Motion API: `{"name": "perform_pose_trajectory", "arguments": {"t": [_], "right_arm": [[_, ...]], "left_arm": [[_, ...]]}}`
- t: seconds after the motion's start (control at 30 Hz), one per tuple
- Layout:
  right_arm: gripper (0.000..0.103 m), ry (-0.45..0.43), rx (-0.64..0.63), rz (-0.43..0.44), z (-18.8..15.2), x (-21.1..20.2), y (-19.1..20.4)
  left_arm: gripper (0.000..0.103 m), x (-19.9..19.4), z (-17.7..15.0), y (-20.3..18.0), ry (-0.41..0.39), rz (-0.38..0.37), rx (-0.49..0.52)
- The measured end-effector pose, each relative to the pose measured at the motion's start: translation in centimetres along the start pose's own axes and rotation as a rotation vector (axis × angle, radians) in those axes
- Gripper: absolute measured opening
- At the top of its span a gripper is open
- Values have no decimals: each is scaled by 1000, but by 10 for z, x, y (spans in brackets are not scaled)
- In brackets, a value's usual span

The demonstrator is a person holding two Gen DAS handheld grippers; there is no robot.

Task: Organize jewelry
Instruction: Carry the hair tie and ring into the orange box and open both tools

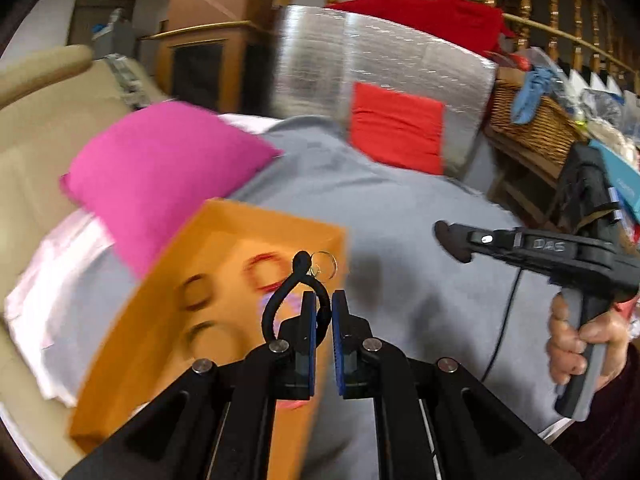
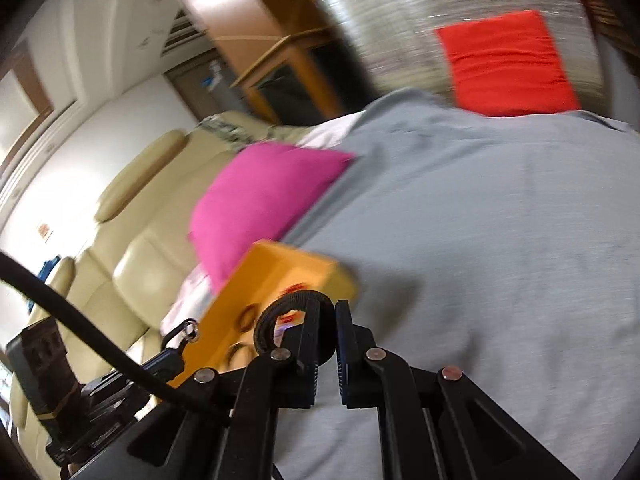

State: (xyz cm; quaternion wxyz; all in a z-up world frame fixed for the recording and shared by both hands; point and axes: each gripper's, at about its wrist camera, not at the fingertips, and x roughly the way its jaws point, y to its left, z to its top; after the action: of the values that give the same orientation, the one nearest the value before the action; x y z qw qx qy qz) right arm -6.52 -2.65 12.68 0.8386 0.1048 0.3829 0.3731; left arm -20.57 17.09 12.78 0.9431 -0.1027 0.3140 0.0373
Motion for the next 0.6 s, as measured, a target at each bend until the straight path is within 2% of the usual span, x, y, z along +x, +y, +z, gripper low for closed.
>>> {"name": "perform_pose_trajectory", "arguments": {"t": [0.13, 0.27, 0.47, 0.6], "right_arm": [[8, 53, -75, 72, -17, 23, 52], [8, 123, -157, 124, -41, 52, 100], [8, 231, -253, 139, -78, 93, 139], [8, 286, -300, 119, -90, 115, 146]], "left_arm": [[8, -18, -17, 44, 25, 69, -48], [8, -18, -32, 70, 58, 113, -85], [8, 3, -47, 94, 113, 150, -130], [8, 16, -55, 105, 142, 160, -152]]}}
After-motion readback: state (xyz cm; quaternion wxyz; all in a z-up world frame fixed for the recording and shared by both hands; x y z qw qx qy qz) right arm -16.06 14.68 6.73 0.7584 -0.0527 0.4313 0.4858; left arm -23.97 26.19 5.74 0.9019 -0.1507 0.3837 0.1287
